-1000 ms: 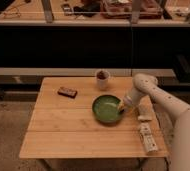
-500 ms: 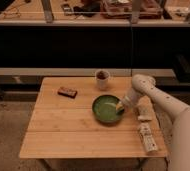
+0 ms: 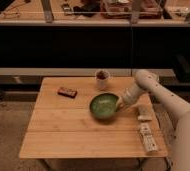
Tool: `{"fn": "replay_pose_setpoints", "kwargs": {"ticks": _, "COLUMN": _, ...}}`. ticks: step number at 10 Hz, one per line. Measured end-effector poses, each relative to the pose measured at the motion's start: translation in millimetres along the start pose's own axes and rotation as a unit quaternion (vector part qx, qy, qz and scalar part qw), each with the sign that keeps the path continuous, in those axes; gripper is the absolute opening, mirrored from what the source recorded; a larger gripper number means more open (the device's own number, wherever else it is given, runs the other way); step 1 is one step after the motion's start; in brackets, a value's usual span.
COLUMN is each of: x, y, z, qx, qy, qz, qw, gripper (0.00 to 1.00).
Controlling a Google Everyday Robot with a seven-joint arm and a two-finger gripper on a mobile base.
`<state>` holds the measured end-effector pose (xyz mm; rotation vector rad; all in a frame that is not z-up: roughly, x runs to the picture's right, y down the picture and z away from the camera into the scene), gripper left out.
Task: Pick up the ceramic bowl
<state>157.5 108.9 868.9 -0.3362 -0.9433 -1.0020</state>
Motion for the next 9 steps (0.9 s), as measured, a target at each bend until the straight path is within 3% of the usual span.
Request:
{"fn": "replay_pose_setpoints", "kwargs": {"ticks": 3, "x": -8, "y": -26, "z": -15, "qx": 0.048, "qy": -0.010, "qz": -0.022, "qw": 0.9986, "gripper": 0.00}}
{"fn": "replay_pose_setpoints", "kwargs": {"ticks": 5, "x": -20, "y": -45, "z": -15, "qx": 0.074, "qy": -0.032, "qz": -0.054, "qw": 0.9953, "gripper": 0.00}}
{"fn": "replay_pose_setpoints", "kwargs": {"ticks": 7, "x": -29, "y": -67, "z": -22, "qx": 0.102, "qy": -0.046, "qz": -0.090, "qw": 0.9896, "gripper": 0.00}}
{"fn": "replay_pose_setpoints", "kwargs": {"ticks": 9, "x": -33, "y": -84, "z": -38, "qx": 0.129, "qy": -0.042, "qz": -0.132, "qw": 0.9820, "gripper": 0.00}}
